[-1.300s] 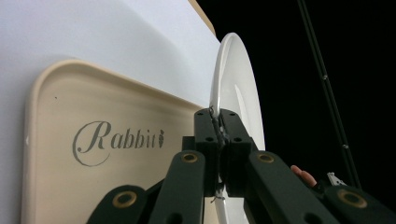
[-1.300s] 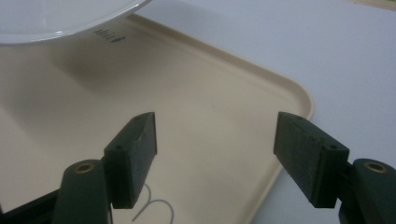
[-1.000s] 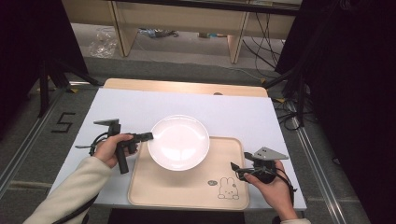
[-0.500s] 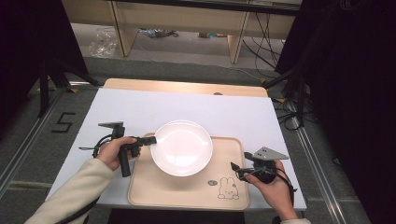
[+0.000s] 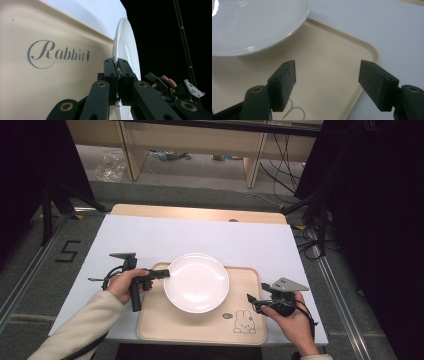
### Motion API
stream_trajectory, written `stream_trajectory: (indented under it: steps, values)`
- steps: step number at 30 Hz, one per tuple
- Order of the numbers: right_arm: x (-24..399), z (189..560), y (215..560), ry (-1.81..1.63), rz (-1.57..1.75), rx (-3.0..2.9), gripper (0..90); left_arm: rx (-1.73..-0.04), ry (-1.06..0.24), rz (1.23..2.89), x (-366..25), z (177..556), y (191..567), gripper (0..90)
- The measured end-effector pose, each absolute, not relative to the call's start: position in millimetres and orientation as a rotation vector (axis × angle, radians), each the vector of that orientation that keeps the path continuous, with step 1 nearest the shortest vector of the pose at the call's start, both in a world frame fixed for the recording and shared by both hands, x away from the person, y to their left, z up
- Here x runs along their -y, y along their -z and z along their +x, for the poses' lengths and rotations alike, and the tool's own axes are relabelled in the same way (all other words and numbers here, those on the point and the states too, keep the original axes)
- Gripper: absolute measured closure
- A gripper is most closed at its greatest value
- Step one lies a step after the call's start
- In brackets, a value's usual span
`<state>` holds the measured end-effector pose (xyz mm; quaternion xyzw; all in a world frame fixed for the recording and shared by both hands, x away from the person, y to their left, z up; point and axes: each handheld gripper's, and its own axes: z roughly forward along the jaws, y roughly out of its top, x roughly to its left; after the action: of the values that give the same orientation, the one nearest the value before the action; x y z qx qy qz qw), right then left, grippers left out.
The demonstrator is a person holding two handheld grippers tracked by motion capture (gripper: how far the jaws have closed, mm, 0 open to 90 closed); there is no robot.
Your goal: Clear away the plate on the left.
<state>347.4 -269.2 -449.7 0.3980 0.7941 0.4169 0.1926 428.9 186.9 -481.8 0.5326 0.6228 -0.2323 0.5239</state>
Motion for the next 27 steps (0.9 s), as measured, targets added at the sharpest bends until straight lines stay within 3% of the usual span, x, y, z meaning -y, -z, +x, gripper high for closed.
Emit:
stream_trajectory:
  steps: [27]
  values:
    - [269.1, 346.4, 448.8, -1.155, 1.120, -2.226, 30.7, -1.520, 0.465, 1.436, -181.3, 429.9, 488.2, 86.7]
